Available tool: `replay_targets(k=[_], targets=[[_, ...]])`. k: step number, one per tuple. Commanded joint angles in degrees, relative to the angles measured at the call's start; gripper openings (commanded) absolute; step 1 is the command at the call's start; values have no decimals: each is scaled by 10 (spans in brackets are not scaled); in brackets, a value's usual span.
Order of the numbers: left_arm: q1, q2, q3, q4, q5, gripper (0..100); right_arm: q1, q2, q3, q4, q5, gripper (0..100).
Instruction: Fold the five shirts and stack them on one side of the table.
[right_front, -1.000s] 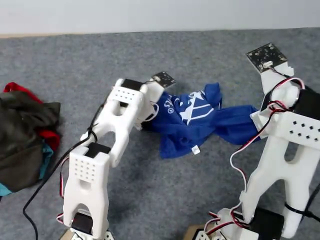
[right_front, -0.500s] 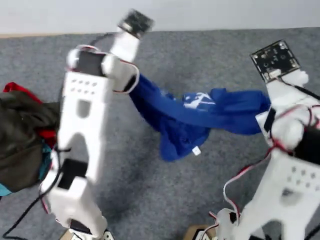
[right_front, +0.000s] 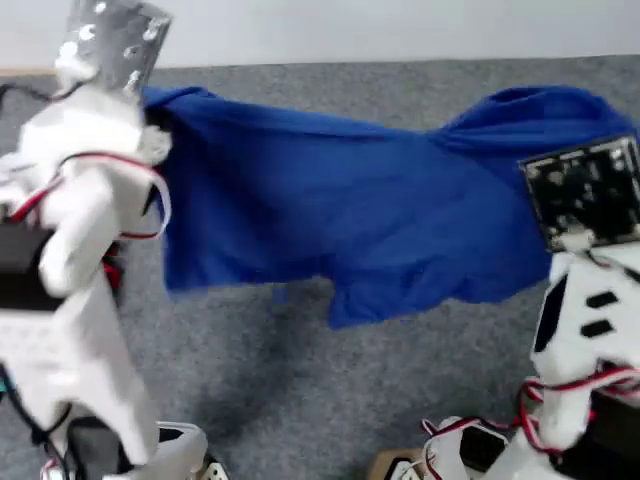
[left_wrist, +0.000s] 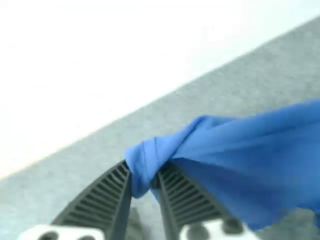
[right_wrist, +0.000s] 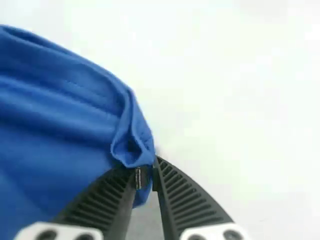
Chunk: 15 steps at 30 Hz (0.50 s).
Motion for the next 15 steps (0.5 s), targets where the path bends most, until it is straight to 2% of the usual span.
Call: replay_targets(k=[1, 9, 15], targets=[[-13, -59, -15, 10, -35, 4, 27, -1, -17, -45, 5, 10], [-15, -131, -9, 11, -73, 4, 27, 29, -123, -79, 7, 10], [-15, -135, 53, 11, -74, 4, 23, 58, -128, 12, 41, 10]])
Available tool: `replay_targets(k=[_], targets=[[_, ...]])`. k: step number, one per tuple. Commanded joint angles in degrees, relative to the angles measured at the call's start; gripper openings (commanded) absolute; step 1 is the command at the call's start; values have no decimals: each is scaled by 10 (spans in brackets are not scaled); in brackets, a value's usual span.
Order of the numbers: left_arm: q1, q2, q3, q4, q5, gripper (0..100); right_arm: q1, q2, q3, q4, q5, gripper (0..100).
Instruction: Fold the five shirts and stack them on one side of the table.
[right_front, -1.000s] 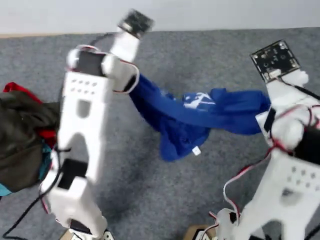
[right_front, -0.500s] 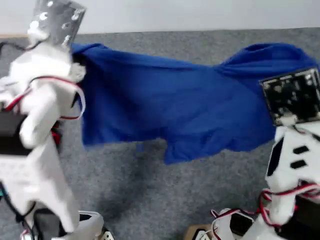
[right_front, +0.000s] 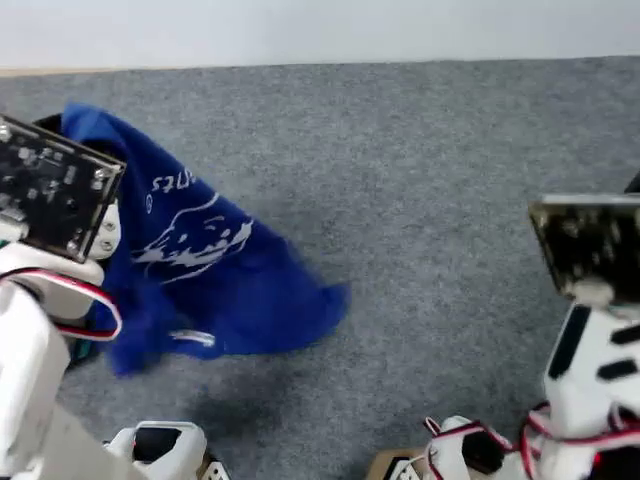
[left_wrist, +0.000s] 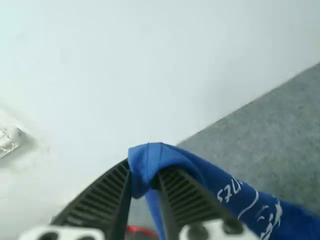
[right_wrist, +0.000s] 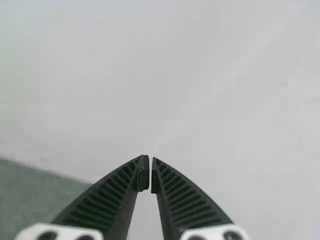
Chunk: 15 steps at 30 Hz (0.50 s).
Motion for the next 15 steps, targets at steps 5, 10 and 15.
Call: replay_targets(k=[5, 10, 15], targets=[[-3, -5, 133, 11, -4, 4, -60, 50, -18, 187, 11, 10], [27, 1, 201, -11, -1, 4, -103, 70, -17, 291, 10, 10], [121, 5, 223, -91, 0, 4, -105, 99, -2, 336, -24, 10]])
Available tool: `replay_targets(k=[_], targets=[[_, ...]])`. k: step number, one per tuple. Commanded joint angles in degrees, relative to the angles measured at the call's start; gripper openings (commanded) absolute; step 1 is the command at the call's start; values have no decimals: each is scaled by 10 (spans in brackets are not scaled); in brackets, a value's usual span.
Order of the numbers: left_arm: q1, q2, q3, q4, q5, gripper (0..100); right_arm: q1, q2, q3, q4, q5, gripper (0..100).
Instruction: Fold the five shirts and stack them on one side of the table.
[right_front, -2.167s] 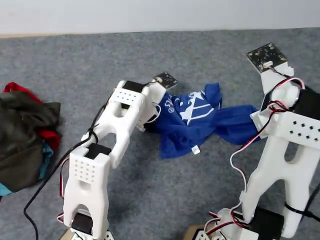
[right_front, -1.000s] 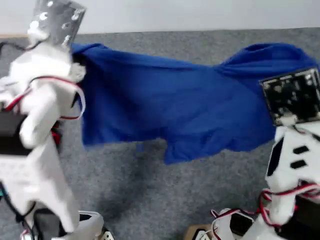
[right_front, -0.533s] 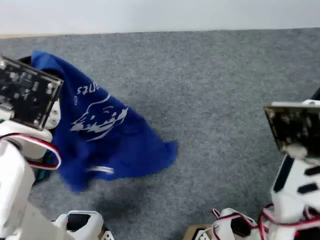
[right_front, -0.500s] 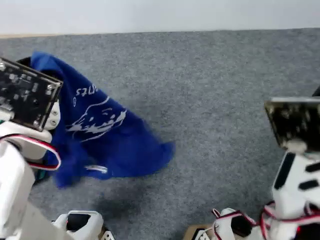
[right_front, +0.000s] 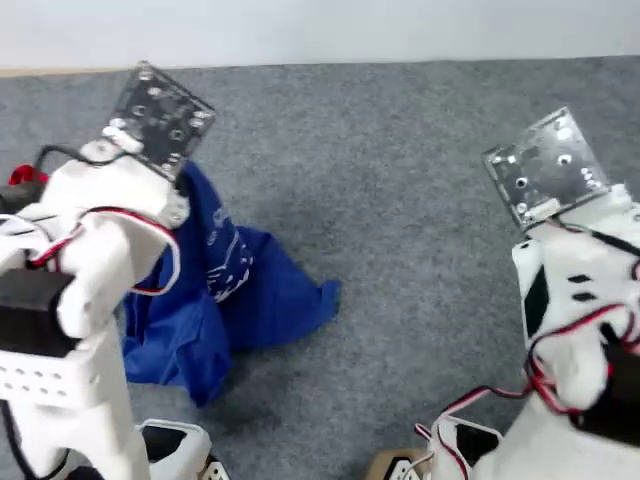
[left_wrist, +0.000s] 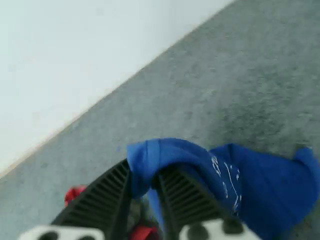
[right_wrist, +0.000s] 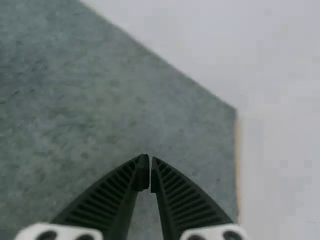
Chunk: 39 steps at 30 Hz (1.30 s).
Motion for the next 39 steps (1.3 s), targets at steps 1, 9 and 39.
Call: replay_targets(k=[1, 9, 39], targets=[[73, 11, -2, -71, 6, 4, -7, 22, 9, 18, -32, 10], [156, 183, -202, -156, 48, 4, -7, 4, 148, 13, -60, 10], [-342, 585, -98, -25, -75, 4, -413, 182, 439, -222, -214, 13]])
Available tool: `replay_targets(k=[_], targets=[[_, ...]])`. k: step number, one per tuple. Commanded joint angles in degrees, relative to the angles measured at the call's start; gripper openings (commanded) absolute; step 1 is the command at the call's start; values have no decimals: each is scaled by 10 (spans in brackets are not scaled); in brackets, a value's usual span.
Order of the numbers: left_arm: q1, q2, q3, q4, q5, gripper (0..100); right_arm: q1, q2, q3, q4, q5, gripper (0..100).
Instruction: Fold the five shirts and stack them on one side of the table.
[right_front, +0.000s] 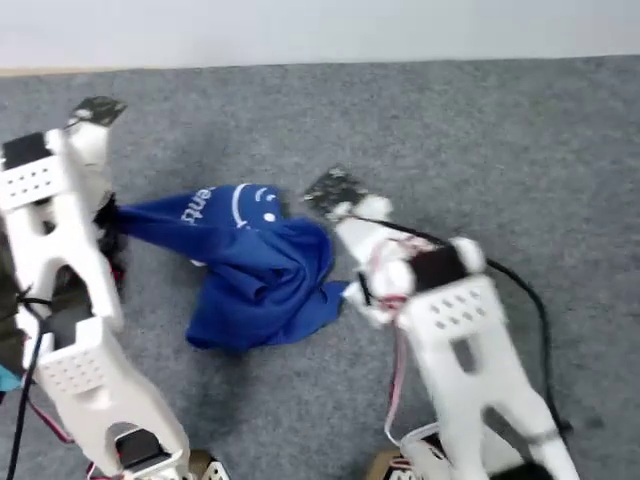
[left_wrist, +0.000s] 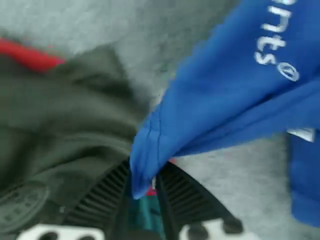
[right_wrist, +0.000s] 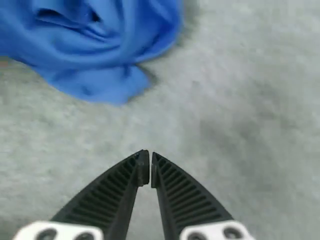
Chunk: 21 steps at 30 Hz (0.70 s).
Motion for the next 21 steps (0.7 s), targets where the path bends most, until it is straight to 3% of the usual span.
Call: replay_targets(k=[1, 5, 12, 21], targets=[[-40, 11, 0, -28, -21, 5, -41, 106, -61, -28, -32, 14], [-63, 25, 0, -47, -27, 5, -45, 244, -164, -22, -63, 35], [-64, 28, 0, -75, -27, 5, -46, 447, -392, 21, -105, 196], [-61, 28, 1, -76, -25, 5, -87, 633, -639, 114, -122, 199]])
